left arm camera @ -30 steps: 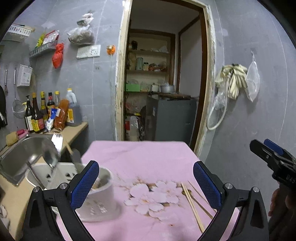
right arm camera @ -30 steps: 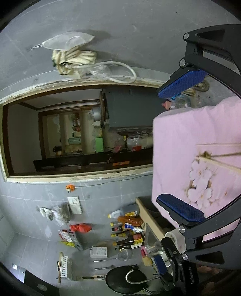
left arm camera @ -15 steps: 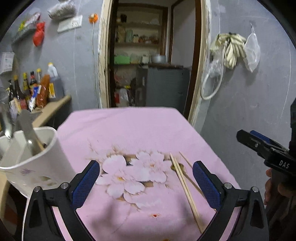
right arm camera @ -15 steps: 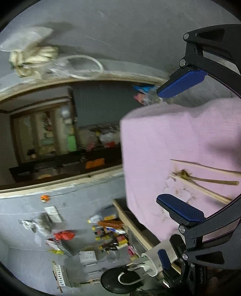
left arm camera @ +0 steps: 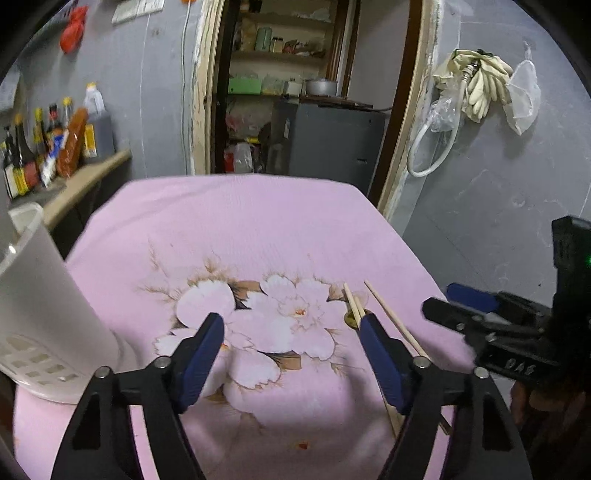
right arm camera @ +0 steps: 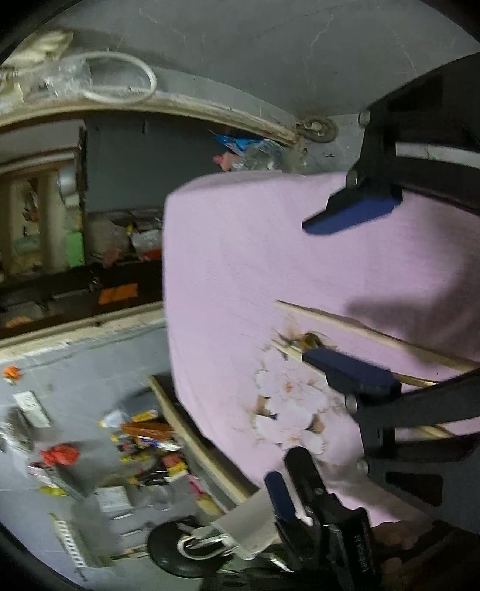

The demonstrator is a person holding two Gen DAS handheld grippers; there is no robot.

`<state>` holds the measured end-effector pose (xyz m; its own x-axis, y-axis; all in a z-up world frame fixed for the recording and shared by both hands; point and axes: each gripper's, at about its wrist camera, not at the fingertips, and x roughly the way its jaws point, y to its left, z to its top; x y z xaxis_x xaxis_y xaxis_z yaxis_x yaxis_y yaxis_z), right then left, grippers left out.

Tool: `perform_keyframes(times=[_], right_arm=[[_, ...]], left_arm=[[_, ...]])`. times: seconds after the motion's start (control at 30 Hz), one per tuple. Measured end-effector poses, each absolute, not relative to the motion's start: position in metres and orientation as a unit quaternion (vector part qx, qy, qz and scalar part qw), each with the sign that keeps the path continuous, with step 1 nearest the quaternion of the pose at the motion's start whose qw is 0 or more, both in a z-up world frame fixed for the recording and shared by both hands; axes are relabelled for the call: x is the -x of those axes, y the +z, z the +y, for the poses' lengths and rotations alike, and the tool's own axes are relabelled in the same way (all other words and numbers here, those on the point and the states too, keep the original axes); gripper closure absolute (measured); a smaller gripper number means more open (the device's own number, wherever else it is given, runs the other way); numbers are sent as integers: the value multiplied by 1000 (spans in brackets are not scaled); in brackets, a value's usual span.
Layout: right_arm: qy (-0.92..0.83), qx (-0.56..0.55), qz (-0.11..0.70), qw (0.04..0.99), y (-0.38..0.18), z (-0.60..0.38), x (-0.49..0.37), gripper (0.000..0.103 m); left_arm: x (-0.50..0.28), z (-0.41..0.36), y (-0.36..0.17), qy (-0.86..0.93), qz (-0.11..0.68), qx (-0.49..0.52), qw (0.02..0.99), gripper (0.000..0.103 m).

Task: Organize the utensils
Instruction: 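Grasp a wooden chopstick with the left tool while the right tool grasps another chopstick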

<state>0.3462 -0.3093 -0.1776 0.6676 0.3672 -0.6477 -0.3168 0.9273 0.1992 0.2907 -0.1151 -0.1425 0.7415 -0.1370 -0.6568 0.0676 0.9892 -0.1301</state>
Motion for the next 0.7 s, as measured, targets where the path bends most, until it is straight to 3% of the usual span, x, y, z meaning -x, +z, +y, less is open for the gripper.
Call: perform_keyframes(times=[0.13, 0.23, 0.3, 0.5, 0.7], right_arm=[[199, -21, 392, 898, -188, -297, -353, 56], [203, -8, 407, 891, -193, -287, -355, 59], [195, 11, 420, 886, -196, -280, -357, 69], [171, 43, 419, 891, -195, -275, -347, 73], [167, 24, 421, 891, -195, -284, -345, 73]], left_arm=[[-298, -115, -152, -62, 372, 60, 924, 37], [-302, -114, -159, -76, 387, 74, 916, 44], [-306, -114, -163, -87, 396, 83, 910, 50], [-315, -123, -173, -134, 421, 102, 891, 64], [-321, -137, -180, -149, 444, 89, 879, 65]])
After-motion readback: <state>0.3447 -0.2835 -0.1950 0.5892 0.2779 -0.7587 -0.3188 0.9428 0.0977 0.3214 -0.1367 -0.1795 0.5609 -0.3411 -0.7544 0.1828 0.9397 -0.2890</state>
